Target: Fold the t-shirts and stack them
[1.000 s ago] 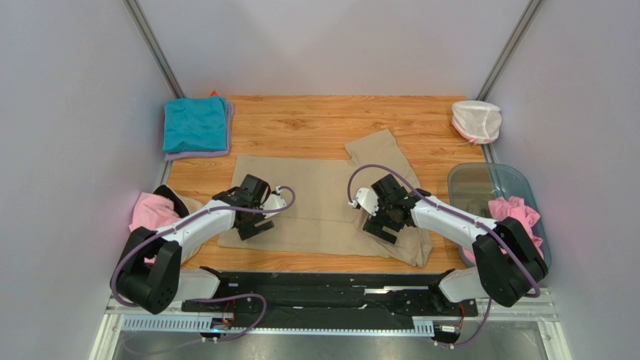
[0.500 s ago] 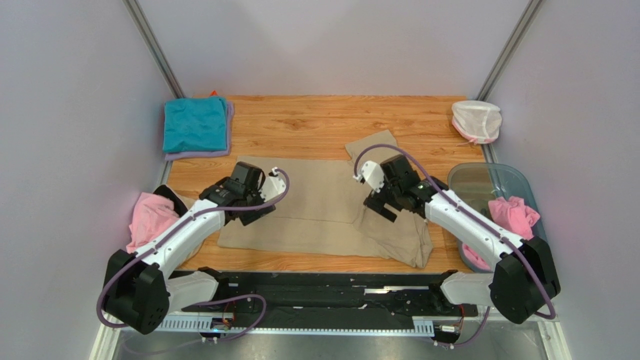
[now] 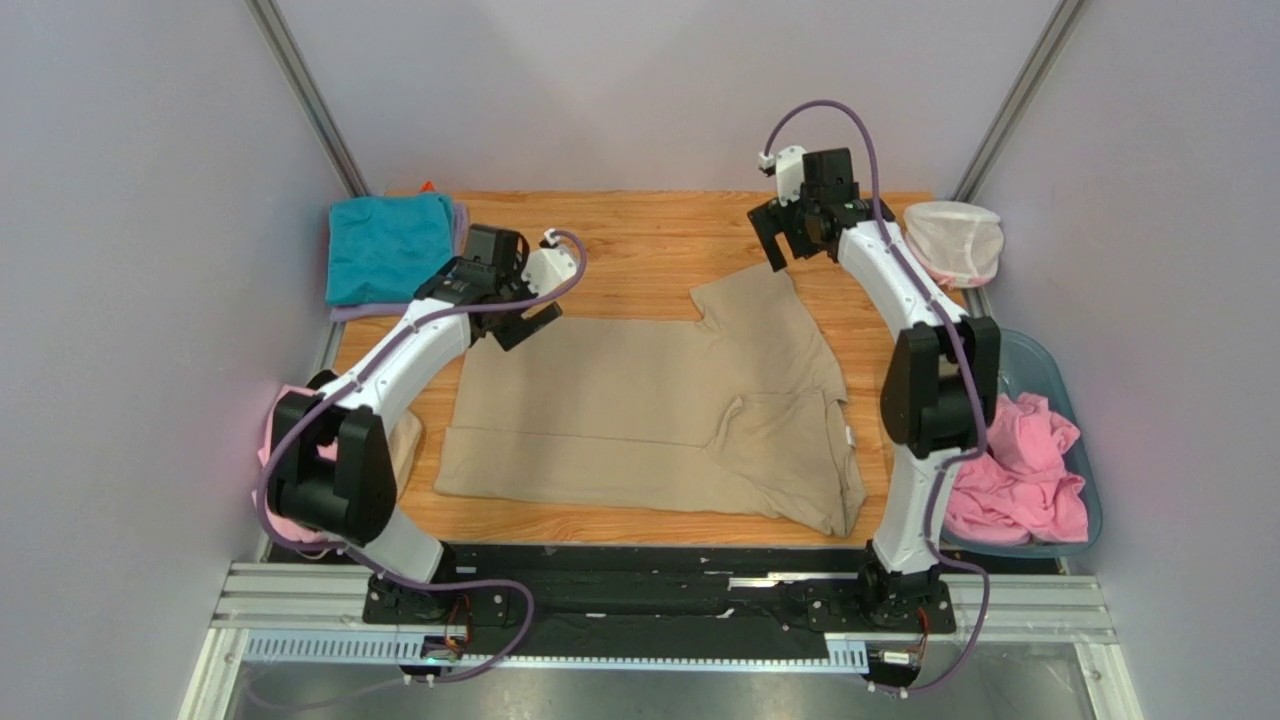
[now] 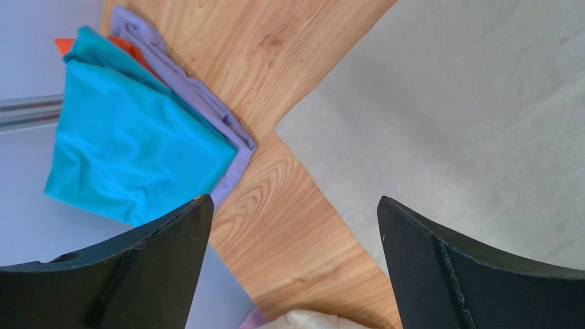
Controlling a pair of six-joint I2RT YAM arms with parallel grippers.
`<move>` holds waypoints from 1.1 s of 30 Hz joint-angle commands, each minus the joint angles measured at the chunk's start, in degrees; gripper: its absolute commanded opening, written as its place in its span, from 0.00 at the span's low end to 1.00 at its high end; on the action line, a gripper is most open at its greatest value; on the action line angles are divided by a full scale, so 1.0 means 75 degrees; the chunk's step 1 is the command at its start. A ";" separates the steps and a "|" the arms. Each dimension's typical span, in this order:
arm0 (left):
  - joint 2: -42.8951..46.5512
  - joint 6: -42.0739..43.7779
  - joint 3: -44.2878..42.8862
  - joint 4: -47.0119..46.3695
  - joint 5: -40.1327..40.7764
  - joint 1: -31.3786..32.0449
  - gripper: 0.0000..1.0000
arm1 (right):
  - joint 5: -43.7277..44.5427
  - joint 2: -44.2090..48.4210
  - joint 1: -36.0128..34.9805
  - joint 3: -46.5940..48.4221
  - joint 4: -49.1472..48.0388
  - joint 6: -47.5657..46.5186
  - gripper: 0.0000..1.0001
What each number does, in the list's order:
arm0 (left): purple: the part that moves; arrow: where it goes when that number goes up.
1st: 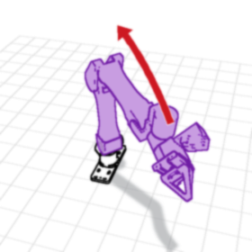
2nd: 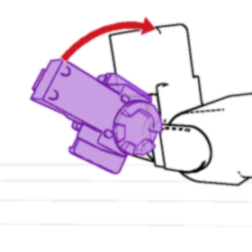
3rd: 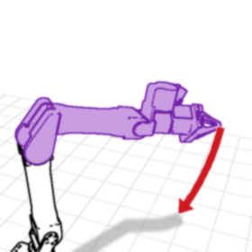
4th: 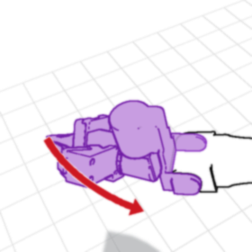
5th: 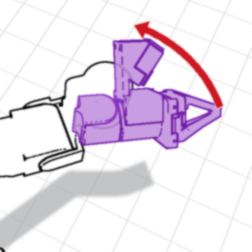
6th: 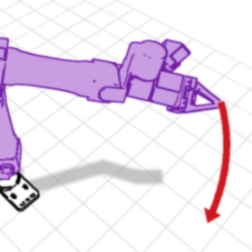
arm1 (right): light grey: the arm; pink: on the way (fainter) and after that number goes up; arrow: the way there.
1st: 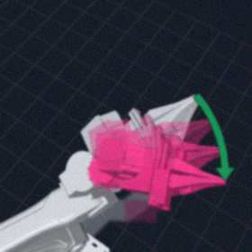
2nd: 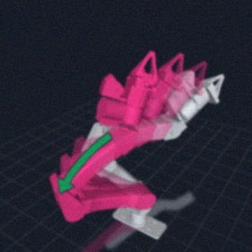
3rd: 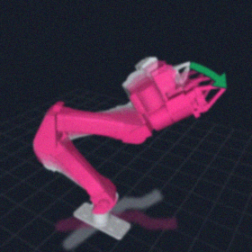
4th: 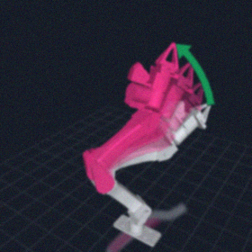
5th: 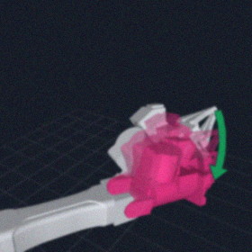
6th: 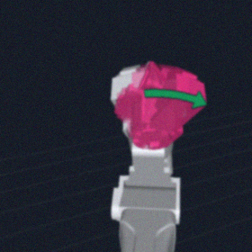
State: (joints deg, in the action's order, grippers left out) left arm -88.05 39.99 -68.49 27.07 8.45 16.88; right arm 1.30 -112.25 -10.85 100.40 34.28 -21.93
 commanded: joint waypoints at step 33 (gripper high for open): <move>-0.2908 0.1160 -0.2470 0.0762 -0.0845 -0.0728 0.95 | -0.1779 -0.4053 0.0486 0.3406 0.0304 0.1237 0.86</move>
State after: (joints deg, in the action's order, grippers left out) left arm -109.84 47.33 -84.86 32.05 3.44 11.84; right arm -10.31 -141.45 -7.25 122.96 37.91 -13.06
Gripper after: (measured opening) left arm 0.956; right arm 0.883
